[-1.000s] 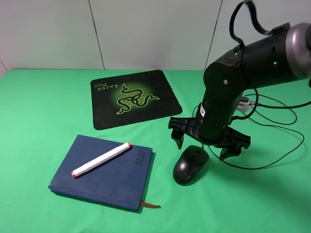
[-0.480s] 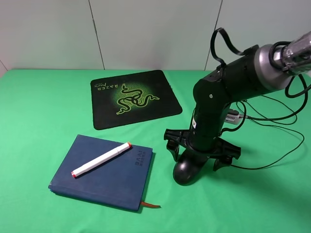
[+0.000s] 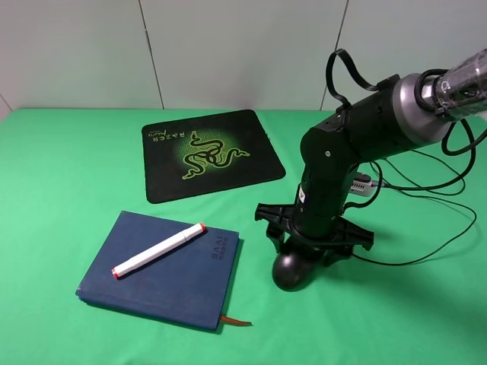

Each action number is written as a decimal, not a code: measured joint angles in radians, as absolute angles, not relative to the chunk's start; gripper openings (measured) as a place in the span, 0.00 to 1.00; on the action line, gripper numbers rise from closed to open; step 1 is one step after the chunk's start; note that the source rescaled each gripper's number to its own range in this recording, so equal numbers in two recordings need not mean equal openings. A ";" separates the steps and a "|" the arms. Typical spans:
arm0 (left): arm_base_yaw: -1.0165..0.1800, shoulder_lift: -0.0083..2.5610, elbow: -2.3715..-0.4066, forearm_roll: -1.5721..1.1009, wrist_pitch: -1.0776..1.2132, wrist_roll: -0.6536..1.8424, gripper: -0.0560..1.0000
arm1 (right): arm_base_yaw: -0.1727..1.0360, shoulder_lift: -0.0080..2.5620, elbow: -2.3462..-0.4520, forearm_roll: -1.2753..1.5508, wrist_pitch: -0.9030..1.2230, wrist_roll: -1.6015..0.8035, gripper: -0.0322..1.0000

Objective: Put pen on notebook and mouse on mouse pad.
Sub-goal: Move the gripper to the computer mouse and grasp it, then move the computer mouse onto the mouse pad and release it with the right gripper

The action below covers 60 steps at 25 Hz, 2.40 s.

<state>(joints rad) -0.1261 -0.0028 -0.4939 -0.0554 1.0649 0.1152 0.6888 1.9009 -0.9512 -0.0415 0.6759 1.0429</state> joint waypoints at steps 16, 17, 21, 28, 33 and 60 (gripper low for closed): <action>-0.126 -0.003 -0.494 -0.055 1.065 0.115 1.00 | 0.689 1.901 -0.951 -0.035 0.678 1.043 0.03; -0.126 -0.003 -0.494 -0.055 1.065 0.115 1.00 | 0.689 1.901 -0.951 -0.035 0.678 1.042 0.03; -0.126 -0.003 -0.494 -0.055 1.065 0.115 1.00 | 0.689 1.901 -0.951 -0.029 0.686 0.971 0.03; -0.126 -0.003 -0.494 -0.055 1.065 0.115 1.00 | 0.689 1.867 -1.007 0.007 0.809 0.722 0.03; -0.126 -0.003 -0.494 -0.055 1.065 0.115 1.00 | 0.689 1.814 -1.092 0.017 0.914 0.654 0.03; -0.126 -0.003 -0.494 -0.055 1.065 0.115 1.00 | 0.689 1.792 -1.542 0.174 1.146 0.253 0.03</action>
